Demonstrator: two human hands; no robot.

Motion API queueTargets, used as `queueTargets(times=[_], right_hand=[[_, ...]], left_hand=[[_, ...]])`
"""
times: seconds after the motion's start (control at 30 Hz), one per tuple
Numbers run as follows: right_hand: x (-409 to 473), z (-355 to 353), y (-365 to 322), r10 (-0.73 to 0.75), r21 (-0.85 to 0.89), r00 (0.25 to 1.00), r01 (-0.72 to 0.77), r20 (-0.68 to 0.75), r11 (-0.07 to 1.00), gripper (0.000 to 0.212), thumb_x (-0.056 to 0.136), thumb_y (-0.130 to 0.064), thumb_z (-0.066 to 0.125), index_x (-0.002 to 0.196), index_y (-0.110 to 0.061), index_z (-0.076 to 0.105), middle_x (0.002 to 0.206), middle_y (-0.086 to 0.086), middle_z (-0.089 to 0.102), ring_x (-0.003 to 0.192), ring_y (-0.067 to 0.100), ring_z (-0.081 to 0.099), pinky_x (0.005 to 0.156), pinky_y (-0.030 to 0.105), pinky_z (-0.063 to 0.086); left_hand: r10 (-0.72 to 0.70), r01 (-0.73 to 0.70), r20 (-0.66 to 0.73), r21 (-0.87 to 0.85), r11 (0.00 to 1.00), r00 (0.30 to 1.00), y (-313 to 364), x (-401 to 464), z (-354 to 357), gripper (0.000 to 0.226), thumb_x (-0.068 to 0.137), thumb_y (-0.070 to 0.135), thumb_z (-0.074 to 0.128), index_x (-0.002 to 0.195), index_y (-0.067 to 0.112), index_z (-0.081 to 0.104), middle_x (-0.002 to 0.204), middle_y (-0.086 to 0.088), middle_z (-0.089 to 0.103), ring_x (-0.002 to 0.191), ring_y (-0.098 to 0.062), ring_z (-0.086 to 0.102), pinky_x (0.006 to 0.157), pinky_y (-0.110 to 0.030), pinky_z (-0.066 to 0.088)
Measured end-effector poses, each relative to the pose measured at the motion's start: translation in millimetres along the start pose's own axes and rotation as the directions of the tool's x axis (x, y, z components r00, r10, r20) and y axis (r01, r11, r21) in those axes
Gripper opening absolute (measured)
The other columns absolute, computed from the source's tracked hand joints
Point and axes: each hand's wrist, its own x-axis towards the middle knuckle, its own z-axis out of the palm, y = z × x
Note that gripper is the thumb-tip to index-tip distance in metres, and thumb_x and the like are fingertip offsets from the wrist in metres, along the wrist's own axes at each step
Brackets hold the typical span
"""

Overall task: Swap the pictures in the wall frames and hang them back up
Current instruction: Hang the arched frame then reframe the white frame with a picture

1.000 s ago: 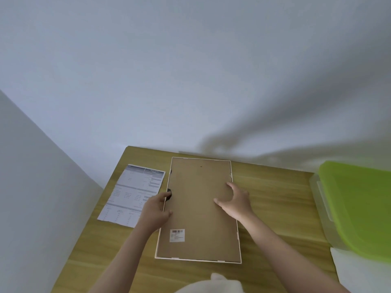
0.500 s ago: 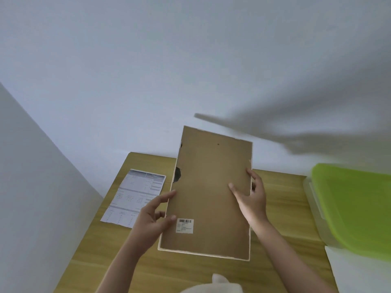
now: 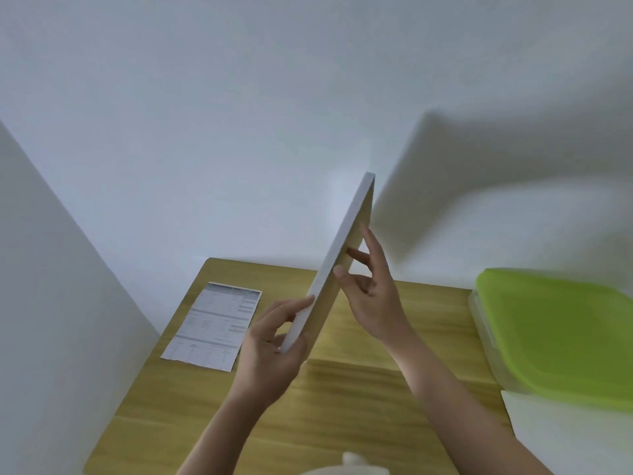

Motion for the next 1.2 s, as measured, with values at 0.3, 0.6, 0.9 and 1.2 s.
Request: queueTargets(times=[0.3, 0.6, 0.9, 1.2], right_hand=[[-16, -22, -17, 0.048, -0.059, 0.995, -0.053, -0.086, 0.997, 0.068, 0.087, -0.023, 0.067, 0.142, -0.041, 0.031, 0.119, -0.02, 0.052, 0.074, -0.008, 0.064, 0.069, 0.041, 0.06], [-23, -35, -5, 0.067, -0.098, 0.96, -0.096, -0.271, 0.991, 0.068, 0.086, -0.007, 0.059, 0.144, -0.031, 0.032, 0.111, 0.007, 0.062, 0.062, 0.016, 0.062, 0.057, 0.024, 0.055], [-19, -59, 0, -0.043, -0.018, 0.885, 0.04, -0.464, 0.999, 0.04, 0.092, 0.005, 0.049, 0.13, -0.006, 0.054, 0.108, 0.014, 0.061, 0.063, -0.001, 0.058, 0.055, 0.014, 0.048], [25, -87, -39, -0.199, 0.003, 0.876, 0.223, -0.439, 0.975, 0.046, 0.091, 0.009, 0.049, 0.127, -0.019, 0.054, 0.09, 0.0, 0.06, 0.065, -0.002, 0.054, 0.057, 0.01, 0.044]], left_hand=[[-0.015, 0.009, 0.113, 0.054, 0.999, 0.993, 18, -21, 34, 0.061, 0.069, 0.006, 0.076, 0.122, 0.03, 0.058, 0.111, 0.014, 0.063, 0.11, -0.012, 0.059, 0.093, -0.031, 0.05], [0.036, -0.051, 0.194, 0.073, 0.996, 0.98, 9, -24, 54, 0.056, 0.069, 0.016, 0.081, 0.12, 0.029, 0.06, 0.111, 0.014, 0.062, 0.108, -0.008, 0.058, 0.091, -0.013, 0.042], [-0.145, 0.198, -0.213, 0.253, 0.947, 0.966, -26, 25, -1, 0.036, 0.086, 0.026, 0.063, 0.121, 0.034, 0.056, 0.129, 0.0, 0.054, 0.119, -0.016, 0.049, 0.102, -0.044, 0.043], [-0.021, 0.02, -0.037, -0.016, 1.0, 0.999, 20, 78, -17, 0.044, 0.085, -0.007, 0.058, 0.111, 0.029, 0.061, 0.102, 0.006, 0.07, 0.074, -0.006, 0.065, 0.07, -0.014, 0.053]])
